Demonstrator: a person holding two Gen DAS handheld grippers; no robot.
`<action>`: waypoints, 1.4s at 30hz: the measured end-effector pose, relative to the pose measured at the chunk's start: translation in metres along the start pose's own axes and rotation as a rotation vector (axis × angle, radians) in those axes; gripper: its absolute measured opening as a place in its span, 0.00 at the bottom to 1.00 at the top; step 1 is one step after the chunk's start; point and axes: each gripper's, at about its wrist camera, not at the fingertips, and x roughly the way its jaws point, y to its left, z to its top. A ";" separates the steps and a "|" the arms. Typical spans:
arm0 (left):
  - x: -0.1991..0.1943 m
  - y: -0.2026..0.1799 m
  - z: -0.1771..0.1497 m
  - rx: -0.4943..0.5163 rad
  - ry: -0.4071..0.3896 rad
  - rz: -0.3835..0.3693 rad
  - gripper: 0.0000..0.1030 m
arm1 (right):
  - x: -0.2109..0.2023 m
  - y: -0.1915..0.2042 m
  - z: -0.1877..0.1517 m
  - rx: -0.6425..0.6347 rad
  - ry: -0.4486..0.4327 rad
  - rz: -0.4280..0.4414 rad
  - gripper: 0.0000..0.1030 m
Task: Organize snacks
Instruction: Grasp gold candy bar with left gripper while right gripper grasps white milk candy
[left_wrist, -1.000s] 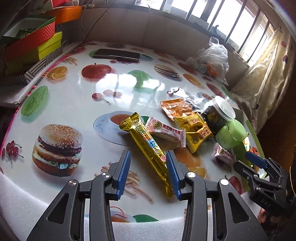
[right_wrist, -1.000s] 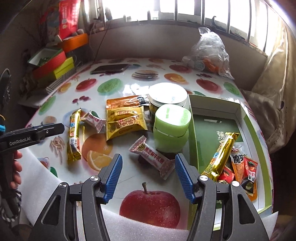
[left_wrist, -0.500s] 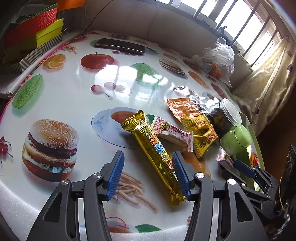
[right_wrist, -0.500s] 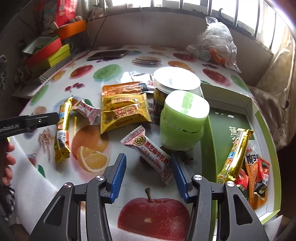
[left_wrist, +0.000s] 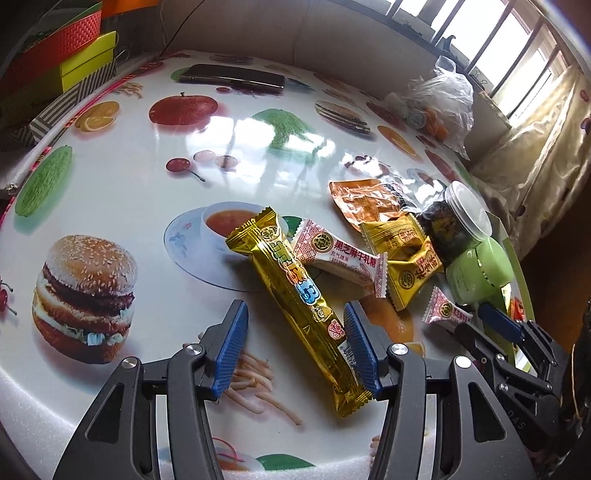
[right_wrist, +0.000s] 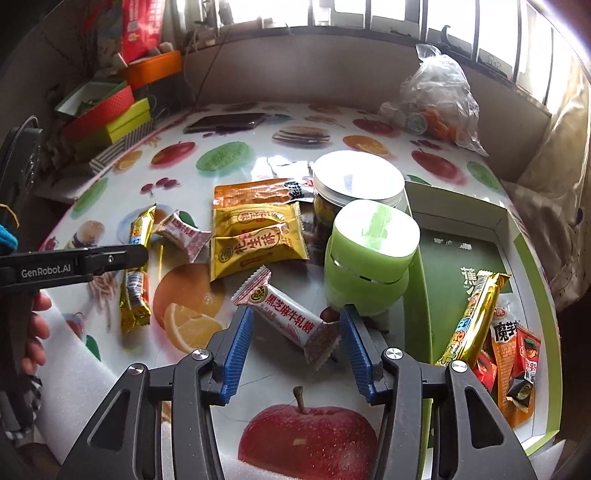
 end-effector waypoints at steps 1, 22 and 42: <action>0.000 0.000 0.000 0.002 -0.002 0.001 0.53 | 0.002 0.000 0.000 0.001 0.006 0.016 0.47; 0.001 -0.005 -0.005 0.078 -0.007 0.102 0.53 | 0.025 0.036 -0.001 -0.051 0.068 0.051 0.47; -0.004 0.003 -0.008 0.076 -0.031 0.149 0.25 | 0.022 0.029 -0.004 0.012 0.033 0.004 0.22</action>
